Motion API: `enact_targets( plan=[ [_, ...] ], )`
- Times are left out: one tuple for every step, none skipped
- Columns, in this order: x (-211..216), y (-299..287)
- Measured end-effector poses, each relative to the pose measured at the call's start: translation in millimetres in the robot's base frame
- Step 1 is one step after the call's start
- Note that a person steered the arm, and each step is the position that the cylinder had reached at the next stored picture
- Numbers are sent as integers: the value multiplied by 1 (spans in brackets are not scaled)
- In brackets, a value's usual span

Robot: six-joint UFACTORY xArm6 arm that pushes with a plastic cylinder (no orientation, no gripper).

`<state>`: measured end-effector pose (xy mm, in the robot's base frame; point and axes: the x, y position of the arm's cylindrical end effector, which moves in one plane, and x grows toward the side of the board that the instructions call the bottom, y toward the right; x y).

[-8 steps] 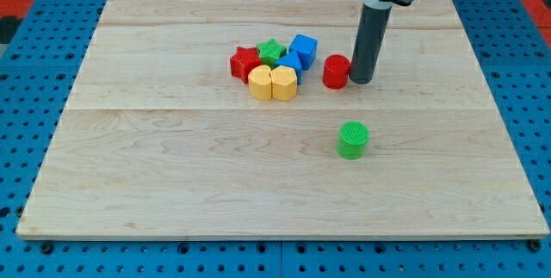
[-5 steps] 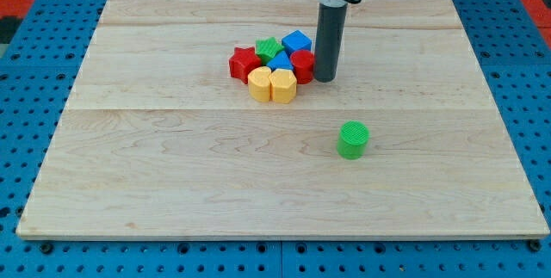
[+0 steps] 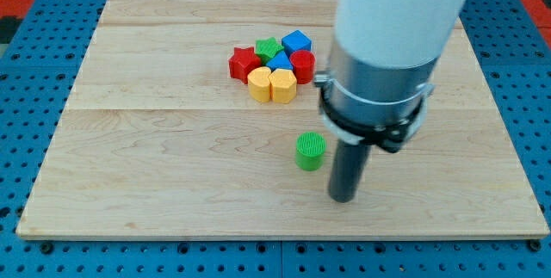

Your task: Place the green circle below the red circle

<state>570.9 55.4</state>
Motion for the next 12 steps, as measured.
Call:
enact_targets(
  plan=[
    [-36, -8],
    [-52, -26],
    [-49, -45],
    [-59, -49],
    [-61, -25],
    [-92, -24],
    [-111, -24],
    [-124, -21],
    [-117, 10],
    [-130, 1],
    [-150, -30],
    [-137, 1]
  ],
)
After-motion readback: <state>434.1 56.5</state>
